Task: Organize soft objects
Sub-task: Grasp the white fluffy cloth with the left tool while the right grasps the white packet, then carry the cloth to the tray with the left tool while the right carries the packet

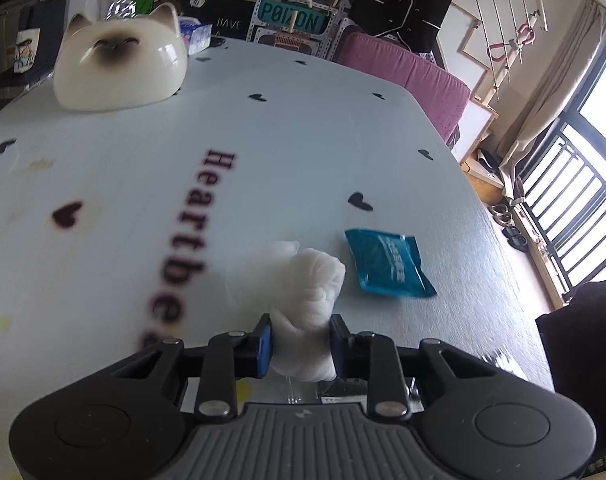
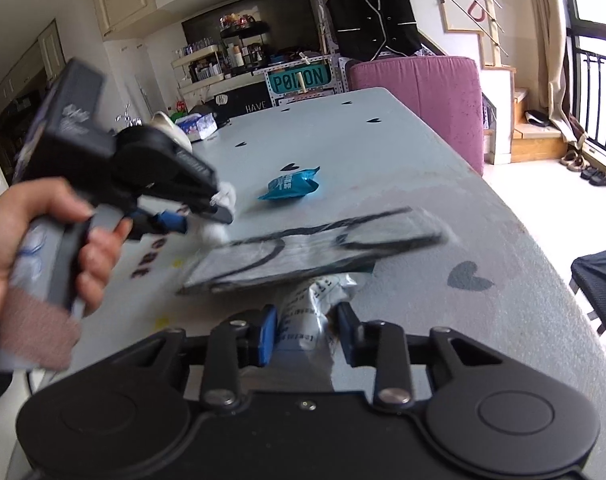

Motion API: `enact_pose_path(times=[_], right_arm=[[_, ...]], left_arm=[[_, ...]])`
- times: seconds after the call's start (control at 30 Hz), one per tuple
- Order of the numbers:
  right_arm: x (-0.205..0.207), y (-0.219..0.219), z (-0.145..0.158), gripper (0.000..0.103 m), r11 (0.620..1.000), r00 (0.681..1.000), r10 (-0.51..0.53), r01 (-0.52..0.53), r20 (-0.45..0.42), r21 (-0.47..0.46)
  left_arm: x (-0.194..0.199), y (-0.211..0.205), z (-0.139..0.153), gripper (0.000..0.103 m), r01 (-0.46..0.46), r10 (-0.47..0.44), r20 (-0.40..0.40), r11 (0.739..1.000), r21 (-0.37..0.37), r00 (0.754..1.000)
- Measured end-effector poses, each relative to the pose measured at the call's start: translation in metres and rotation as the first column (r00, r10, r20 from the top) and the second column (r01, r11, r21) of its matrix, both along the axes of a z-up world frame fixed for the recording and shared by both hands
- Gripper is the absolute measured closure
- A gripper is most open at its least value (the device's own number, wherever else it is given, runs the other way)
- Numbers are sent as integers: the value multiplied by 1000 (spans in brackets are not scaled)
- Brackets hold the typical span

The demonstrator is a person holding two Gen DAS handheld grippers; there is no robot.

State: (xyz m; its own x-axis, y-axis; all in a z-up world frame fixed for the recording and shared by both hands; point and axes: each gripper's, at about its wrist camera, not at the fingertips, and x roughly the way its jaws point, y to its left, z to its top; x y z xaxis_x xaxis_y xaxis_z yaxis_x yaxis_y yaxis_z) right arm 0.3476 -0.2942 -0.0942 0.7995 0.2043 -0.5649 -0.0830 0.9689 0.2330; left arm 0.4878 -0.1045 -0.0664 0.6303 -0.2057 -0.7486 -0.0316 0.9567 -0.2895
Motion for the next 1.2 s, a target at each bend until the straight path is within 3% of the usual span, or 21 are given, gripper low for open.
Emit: enact_pose_path(times=[0.3, 0.6, 0.87, 1.2], right_arm=[[-22, -2, 0, 71, 999, 1000, -22, 22, -14, 32], [-59, -2, 11, 74, 999, 999, -16, 17, -42, 31], [-104, 1, 39, 74, 1000, 1000, 5, -5, 6, 2], [-160, 15, 76, 74, 1000, 996, 5, -5, 87, 4]], left_arm=[[-64, 7, 39, 73, 31, -29, 80, 999, -24, 996], [-125, 8, 51, 73, 76, -74, 62, 996, -37, 995], [-182, 20, 56, 73, 95, -91, 50, 992, -82, 995], [-254, 24, 77, 73, 139, -128, 136, 987, -79, 982]])
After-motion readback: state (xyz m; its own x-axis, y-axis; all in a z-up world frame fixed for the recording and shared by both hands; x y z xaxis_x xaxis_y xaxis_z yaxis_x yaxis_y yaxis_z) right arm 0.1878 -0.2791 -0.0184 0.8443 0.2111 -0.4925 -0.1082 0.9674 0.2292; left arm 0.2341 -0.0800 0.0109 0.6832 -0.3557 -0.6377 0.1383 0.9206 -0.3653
